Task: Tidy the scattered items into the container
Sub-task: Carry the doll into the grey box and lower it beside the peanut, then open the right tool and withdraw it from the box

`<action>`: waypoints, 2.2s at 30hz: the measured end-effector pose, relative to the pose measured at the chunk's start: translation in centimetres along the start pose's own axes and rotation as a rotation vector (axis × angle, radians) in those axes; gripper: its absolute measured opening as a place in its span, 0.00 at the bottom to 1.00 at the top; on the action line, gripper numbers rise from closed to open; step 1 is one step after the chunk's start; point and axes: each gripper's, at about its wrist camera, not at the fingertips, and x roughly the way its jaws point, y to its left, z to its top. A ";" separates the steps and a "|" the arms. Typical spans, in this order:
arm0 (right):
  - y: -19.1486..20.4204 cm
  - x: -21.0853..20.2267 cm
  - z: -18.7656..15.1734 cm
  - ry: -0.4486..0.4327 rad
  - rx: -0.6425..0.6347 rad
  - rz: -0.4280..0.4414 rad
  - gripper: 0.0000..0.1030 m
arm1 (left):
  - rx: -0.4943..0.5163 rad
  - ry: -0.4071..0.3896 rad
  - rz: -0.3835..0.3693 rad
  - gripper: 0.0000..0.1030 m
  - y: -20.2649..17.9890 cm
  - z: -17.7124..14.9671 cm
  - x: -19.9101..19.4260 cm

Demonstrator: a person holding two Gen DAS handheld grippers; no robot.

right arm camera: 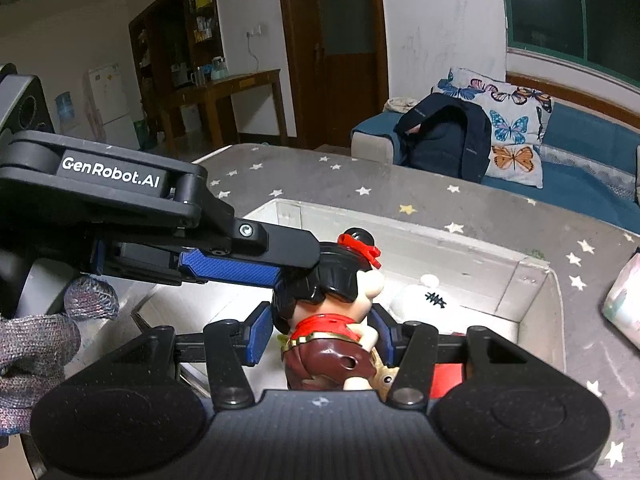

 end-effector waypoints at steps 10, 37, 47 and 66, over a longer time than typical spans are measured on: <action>0.2 1.5 -0.7 0.036 -0.032 0.005 0.51 | 0.002 0.010 0.016 0.39 1.1 -0.5 0.7; 0.2 3.3 -1.6 0.124 -0.079 0.035 0.51 | 0.006 0.050 0.039 0.39 2.1 -2.0 1.4; -0.3 3.4 -1.5 0.140 -0.058 0.039 0.53 | 0.007 0.058 0.056 0.39 2.2 -2.2 1.2; -0.4 0.8 -1.9 0.093 -0.029 0.017 0.55 | 0.062 0.048 0.114 0.39 0.8 -2.4 0.3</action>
